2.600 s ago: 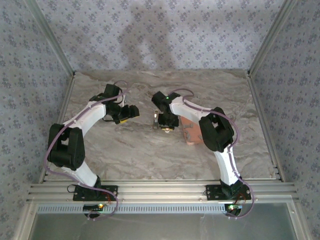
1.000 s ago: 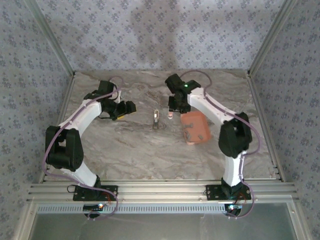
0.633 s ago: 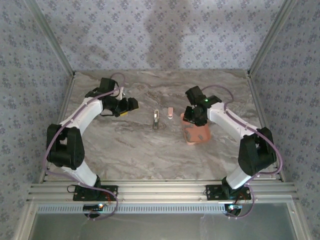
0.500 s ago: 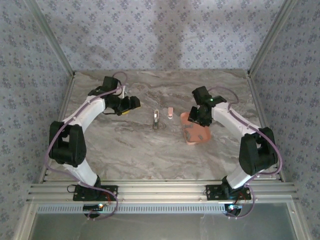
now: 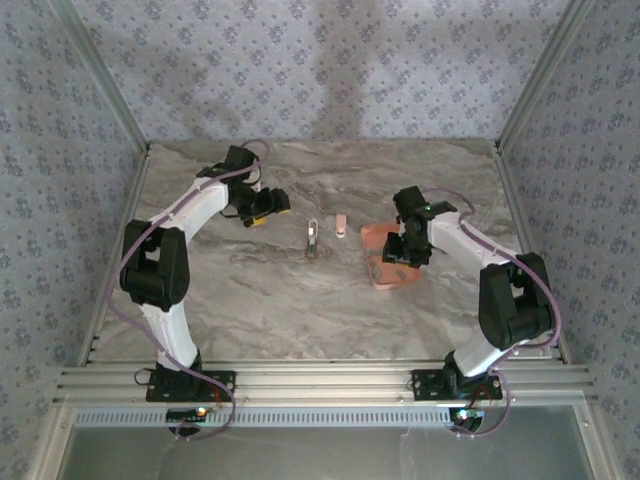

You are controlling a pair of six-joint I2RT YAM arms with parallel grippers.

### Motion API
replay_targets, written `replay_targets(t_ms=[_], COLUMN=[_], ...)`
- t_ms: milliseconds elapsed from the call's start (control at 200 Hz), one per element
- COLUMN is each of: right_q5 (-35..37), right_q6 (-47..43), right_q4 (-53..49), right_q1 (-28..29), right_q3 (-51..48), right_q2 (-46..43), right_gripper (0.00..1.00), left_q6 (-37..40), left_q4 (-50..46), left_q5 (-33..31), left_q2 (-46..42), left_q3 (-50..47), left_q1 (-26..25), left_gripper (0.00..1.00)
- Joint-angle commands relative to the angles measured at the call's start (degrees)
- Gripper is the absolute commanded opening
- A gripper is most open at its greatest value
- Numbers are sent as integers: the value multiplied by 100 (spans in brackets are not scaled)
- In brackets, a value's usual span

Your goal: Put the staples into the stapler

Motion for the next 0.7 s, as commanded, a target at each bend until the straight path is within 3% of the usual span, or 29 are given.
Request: replay_targets(t_ms=[0, 695], right_q5=[-78, 433], right_q6=[-382, -650], right_q4=[-105, -572], right_q1=[-48, 90], right_q3=[17, 1257], right_q2=[206, 1488], right_gripper=[38, 37], left_q6=[159, -263], left_q4=[-480, -162], left_q5=[23, -280], left_q2=[206, 501], left_q3=[194, 38], left_q1=[-46, 41], left_gripper=[76, 77])
